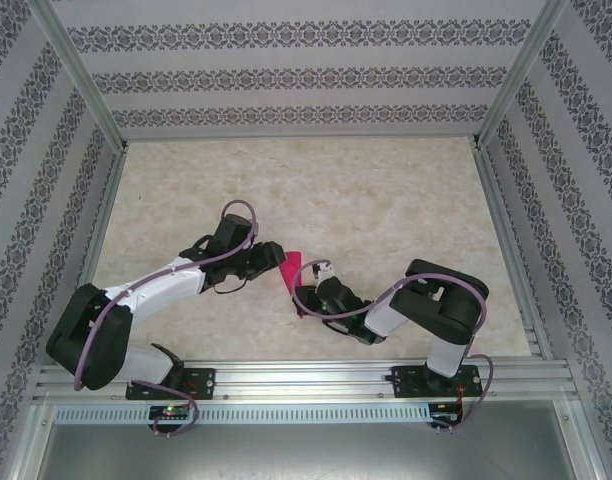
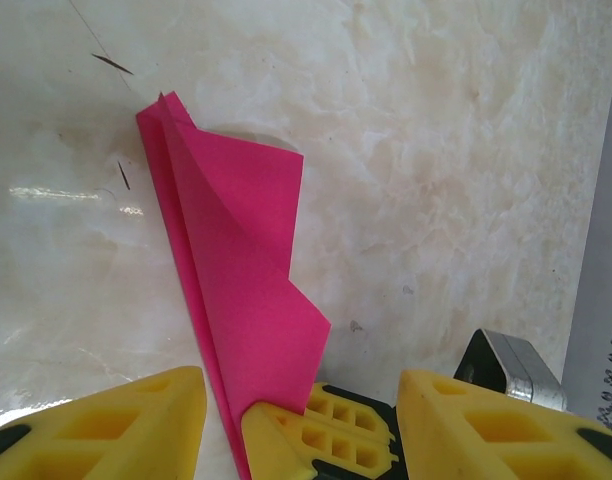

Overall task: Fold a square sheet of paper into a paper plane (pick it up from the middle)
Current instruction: Fold the wing for the fifth time at the center of the table.

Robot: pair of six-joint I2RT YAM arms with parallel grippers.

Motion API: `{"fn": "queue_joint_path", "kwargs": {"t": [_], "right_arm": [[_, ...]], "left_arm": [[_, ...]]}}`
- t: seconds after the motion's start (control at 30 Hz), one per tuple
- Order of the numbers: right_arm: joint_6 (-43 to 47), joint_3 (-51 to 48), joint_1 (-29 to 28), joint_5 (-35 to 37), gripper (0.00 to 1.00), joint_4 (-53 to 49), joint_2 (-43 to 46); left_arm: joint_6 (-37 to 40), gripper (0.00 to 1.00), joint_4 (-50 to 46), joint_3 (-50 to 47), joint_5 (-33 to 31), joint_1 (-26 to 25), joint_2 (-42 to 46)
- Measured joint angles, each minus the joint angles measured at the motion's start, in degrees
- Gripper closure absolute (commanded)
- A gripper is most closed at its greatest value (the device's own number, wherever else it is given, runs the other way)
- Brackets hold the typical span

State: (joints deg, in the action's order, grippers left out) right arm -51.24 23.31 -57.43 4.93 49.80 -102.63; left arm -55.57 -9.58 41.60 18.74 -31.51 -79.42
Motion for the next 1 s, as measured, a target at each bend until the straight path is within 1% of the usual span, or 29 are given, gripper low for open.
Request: {"fn": "queue_joint_path", "kwargs": {"t": [0.2, 0.37, 0.57, 0.73, 1.0], "right_arm": [[-4.9, 0.0, 2.4, -4.5, 1.00, 2.1, -1.2], [-7.6, 0.0, 3.3, -6.8, 1.00, 2.4, -1.3], [-9.7, 0.0, 3.9, -7.8, 1.00, 2.3, -1.4], [-10.9, 0.0, 4.0, -8.0, 0.99, 2.4, -1.5], [-12.0, 0.0, 4.0, -8.0, 0.97, 2.9, -1.8]], "left_arm": [[-0.1, 0.46, 2.6, 0.0, 2.8, 0.0, -3.1], [-0.3, 0.46, 4.7, 0.1, 4.9, 0.0, -6.4], [-0.5, 0.46, 7.2, 2.3, 6.7, 0.0, -11.0], [-0.7, 0.46, 10.0, 2.8, 8.0, 0.0, -13.4], [-0.7, 0.46, 12.0, 3.6, 9.3, 0.0, -17.0]]}}
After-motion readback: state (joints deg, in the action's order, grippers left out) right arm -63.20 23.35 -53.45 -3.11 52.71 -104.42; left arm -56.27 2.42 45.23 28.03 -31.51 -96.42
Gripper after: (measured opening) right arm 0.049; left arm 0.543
